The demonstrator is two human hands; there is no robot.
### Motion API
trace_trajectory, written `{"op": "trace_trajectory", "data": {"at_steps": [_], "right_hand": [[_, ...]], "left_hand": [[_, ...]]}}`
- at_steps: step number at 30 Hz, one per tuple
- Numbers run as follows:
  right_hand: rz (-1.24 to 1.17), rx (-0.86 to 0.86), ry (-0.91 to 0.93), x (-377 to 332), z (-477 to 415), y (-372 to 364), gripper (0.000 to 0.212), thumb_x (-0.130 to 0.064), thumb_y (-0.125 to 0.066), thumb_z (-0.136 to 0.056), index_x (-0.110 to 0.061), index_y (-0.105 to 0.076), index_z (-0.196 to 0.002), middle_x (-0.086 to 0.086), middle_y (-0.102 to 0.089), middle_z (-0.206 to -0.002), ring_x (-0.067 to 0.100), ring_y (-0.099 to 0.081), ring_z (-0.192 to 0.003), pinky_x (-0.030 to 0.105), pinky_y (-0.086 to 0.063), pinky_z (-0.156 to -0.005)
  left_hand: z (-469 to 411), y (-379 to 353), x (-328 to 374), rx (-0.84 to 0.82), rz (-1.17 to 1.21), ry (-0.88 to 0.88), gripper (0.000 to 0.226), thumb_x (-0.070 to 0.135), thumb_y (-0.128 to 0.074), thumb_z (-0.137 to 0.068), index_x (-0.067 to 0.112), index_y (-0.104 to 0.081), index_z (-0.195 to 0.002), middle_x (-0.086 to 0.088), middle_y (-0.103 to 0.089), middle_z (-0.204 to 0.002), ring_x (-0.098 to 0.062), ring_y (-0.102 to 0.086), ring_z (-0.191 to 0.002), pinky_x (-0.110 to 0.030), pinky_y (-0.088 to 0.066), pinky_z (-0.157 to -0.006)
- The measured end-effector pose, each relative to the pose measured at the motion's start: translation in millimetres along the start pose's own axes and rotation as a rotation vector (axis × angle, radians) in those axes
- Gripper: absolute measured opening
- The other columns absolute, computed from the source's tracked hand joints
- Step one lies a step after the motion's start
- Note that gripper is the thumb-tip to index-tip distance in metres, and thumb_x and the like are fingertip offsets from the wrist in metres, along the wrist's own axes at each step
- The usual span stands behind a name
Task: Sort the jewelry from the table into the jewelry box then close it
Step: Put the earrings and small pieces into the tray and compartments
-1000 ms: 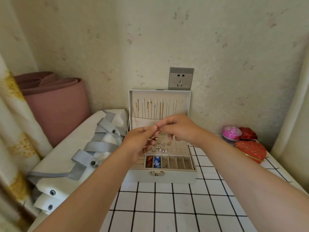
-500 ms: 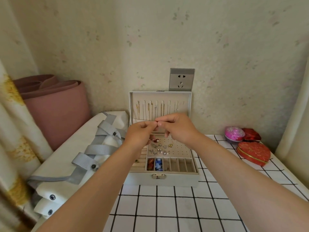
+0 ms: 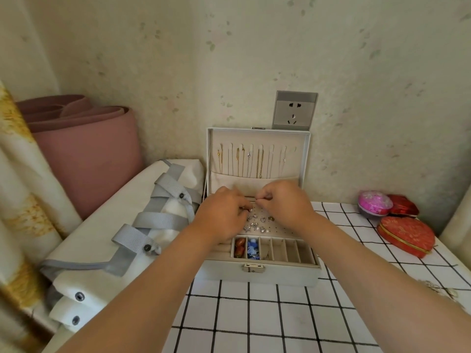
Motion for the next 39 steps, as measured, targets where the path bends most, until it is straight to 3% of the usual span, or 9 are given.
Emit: {"op": "trace_trajectory", "data": {"at_steps": [13, 19, 23, 26, 29, 33, 39], "right_hand": [[0.101, -0.019, 0.063, -10.9, 1.6, -3.8, 0.015, -0.025, -0.068, -0.089, -0.024, -0.077, -0.077, -0.007, -0.072, -0.079, 0.006, -0.064, -0.073, 0.022, -0.050, -0.065], [0.001, -0.240, 0.036, -0.4, -5.9, -3.7, 0.017, -0.020, -0.064, -0.093, -0.019, -0.078, -0.083, 0.000, -0.075, -0.085, 0.018, -0.069, -0.081, 0.033, -0.057, -0.078], [-0.108, -0.238, -0.012, 8.3, -7.4, 10.1, 0.016, -0.016, -0.061, -0.097, -0.022, -0.076, -0.098, -0.013, -0.070, -0.100, 0.001, -0.063, -0.094, 0.020, -0.047, -0.087], [-0.149, -0.291, -0.064, 17.0, -6.3, 20.2, 0.019, -0.017, -0.062, -0.095, -0.029, -0.076, -0.094, -0.015, -0.070, -0.102, -0.001, -0.061, -0.098, 0.020, -0.044, -0.090], [-0.193, -0.366, -0.101, 22.7, 0.1, 29.5, 0.022, -0.015, -0.065, -0.091, -0.033, -0.077, -0.090, -0.013, -0.071, -0.098, 0.002, -0.063, -0.096, 0.020, -0.047, -0.086], [-0.188, -0.479, -0.075, 23.7, 8.3, 28.6, 0.015, -0.021, -0.081, -0.080, -0.031, -0.079, -0.091, -0.006, -0.073, -0.094, 0.008, -0.067, -0.092, 0.022, -0.053, -0.084], [-0.211, -0.453, -0.036, 17.5, 8.2, 21.1, 0.010, -0.020, -0.083, -0.079, -0.029, -0.080, -0.081, -0.015, -0.076, -0.081, -0.001, -0.068, -0.084, 0.021, -0.053, -0.084]], "left_hand": [[2.3, -0.4, -9.7, 0.017, 0.141, 0.025, 0.022, 0.021, -0.057, -0.094, 0.025, -0.073, -0.109, 0.011, -0.063, -0.110, -0.013, -0.053, -0.107, -0.036, -0.046, -0.096], [3.6, 1.4, -6.9, 0.010, 0.110, 0.023, 0.024, 0.024, -0.056, -0.096, 0.025, -0.069, -0.116, 0.008, -0.063, -0.114, -0.014, -0.051, -0.111, -0.035, -0.046, -0.095], [3.4, 2.4, -3.5, 0.026, 0.095, 0.012, 0.032, 0.025, -0.052, -0.098, 0.020, -0.061, -0.128, 0.004, -0.060, -0.124, -0.014, -0.047, -0.118, -0.034, -0.042, -0.100], [1.5, -1.3, 2.6, 0.015, 0.080, -0.012, 0.037, 0.029, -0.050, -0.099, 0.020, -0.056, -0.134, 0.004, -0.056, -0.130, -0.014, -0.042, -0.122, -0.033, -0.039, -0.103], [0.0, -8.0, 10.0, -0.032, 0.023, -0.050, 0.040, 0.031, -0.046, -0.099, 0.021, -0.055, -0.136, 0.004, -0.054, -0.131, -0.015, -0.038, -0.123, -0.029, -0.034, -0.101], [-0.7, -12.9, 13.4, -0.079, -0.060, -0.068, 0.041, 0.034, -0.046, -0.098, 0.022, -0.055, -0.136, 0.006, -0.052, -0.133, -0.015, -0.036, -0.124, -0.035, -0.034, -0.105], [-0.5, -13.4, 14.7, -0.079, -0.074, -0.068, 0.043, 0.039, -0.046, -0.097, 0.023, -0.055, -0.136, 0.006, -0.052, -0.133, -0.015, -0.034, -0.124, -0.037, -0.034, -0.106]]}}
Point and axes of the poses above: each hand's wrist, its own z-axis away from the middle knuckle, its own y-axis out of the back of the hand, x = y × z, the point moved 5 cm from there along -z, towards the middle knuckle
